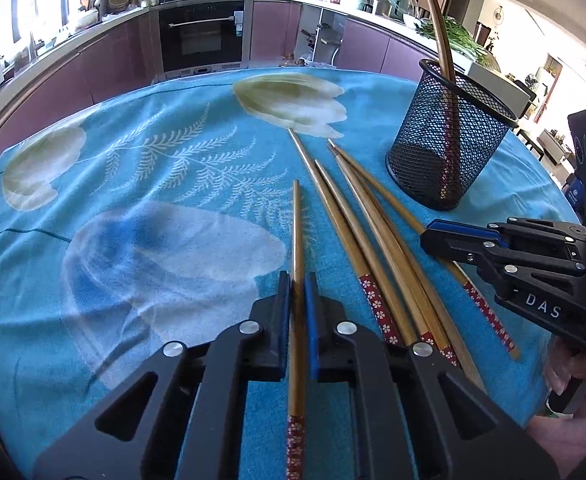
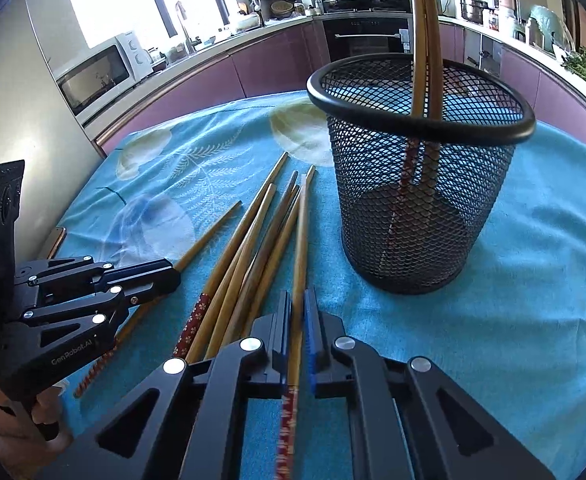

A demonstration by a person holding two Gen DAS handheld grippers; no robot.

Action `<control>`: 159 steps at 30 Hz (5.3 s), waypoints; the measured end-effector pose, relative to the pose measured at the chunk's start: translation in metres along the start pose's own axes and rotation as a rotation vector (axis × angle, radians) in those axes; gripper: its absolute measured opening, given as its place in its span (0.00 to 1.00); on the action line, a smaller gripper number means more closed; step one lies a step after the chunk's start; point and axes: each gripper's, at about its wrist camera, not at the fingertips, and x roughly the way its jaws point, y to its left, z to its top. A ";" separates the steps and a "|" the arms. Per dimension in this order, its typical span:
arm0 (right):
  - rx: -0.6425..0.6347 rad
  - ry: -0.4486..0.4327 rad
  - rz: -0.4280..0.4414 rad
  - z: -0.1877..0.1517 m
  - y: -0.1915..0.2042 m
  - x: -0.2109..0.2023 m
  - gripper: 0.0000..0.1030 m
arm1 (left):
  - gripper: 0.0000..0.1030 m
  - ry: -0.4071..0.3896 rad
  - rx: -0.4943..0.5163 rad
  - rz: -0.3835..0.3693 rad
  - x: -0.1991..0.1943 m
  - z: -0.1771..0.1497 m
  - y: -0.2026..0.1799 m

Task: Organize utensils
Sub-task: 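Close the left tool on a chopstick while the right tool grasps another, then raise both chopsticks upright, lower them into the mesh cup, and open both tools, then withdraw both tools from the cup back over the chopstick pile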

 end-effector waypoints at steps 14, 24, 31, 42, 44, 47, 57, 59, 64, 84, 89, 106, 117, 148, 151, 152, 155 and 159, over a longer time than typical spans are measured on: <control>-0.040 -0.103 0.078 0.001 0.008 -0.042 0.05 | 0.07 -0.039 0.002 -0.064 -0.029 0.001 -0.001; -0.047 -0.228 0.110 0.008 0.003 -0.086 0.05 | 0.07 -0.164 0.028 -0.185 -0.091 0.018 -0.007; -0.043 -0.282 0.118 0.010 0.000 -0.104 0.05 | 0.07 -0.236 0.038 -0.245 -0.125 0.027 -0.011; -0.047 -0.353 0.124 0.021 -0.012 -0.126 0.05 | 0.07 -0.312 0.022 -0.297 -0.153 0.043 -0.012; -0.047 -0.366 0.120 0.025 -0.013 -0.131 0.05 | 0.07 -0.325 0.022 -0.304 -0.155 0.047 -0.015; -0.049 -0.382 0.116 0.029 -0.016 -0.135 0.05 | 0.07 -0.341 0.019 -0.315 -0.155 0.056 -0.019; -0.058 -0.451 0.095 0.046 -0.024 -0.155 0.05 | 0.07 -0.402 0.046 -0.325 -0.159 0.094 -0.034; -0.062 -0.465 0.088 0.050 -0.025 -0.160 0.05 | 0.07 -0.418 0.051 -0.327 -0.160 0.103 -0.037; -0.077 -0.501 0.069 0.062 -0.028 -0.170 0.05 | 0.07 -0.456 0.070 -0.331 -0.166 0.122 -0.045; -0.053 -0.434 -0.001 0.084 -0.043 -0.125 0.05 | 0.07 -0.380 0.154 -0.276 -0.116 0.146 -0.075; -0.039 -0.381 0.000 0.082 -0.048 -0.109 0.05 | 0.07 -0.331 0.182 -0.264 -0.103 0.143 -0.074; 0.016 -0.236 -0.011 0.082 -0.064 -0.075 0.06 | 0.07 -0.173 0.229 -0.286 -0.055 0.155 -0.084; 0.047 -0.276 -0.031 0.081 -0.068 -0.081 0.13 | 0.27 -0.236 0.176 -0.225 -0.061 0.148 -0.077; -0.092 0.001 0.138 -0.007 0.021 -0.013 0.27 | 0.37 -0.076 0.039 -0.119 -0.031 0.006 -0.006; -0.082 0.013 0.123 -0.009 0.020 -0.010 0.27 | 0.37 -0.059 0.049 -0.122 -0.024 0.003 -0.008; -0.077 0.017 0.117 -0.009 0.019 -0.009 0.27 | 0.37 -0.055 0.049 -0.125 -0.022 0.002 -0.009; -0.064 0.027 0.105 -0.012 0.017 -0.004 0.25 | 0.37 -0.042 0.051 -0.125 -0.017 0.003 -0.012; -0.053 0.022 0.102 -0.013 0.013 -0.007 0.25 | 0.37 -0.031 0.056 -0.123 -0.011 0.004 -0.012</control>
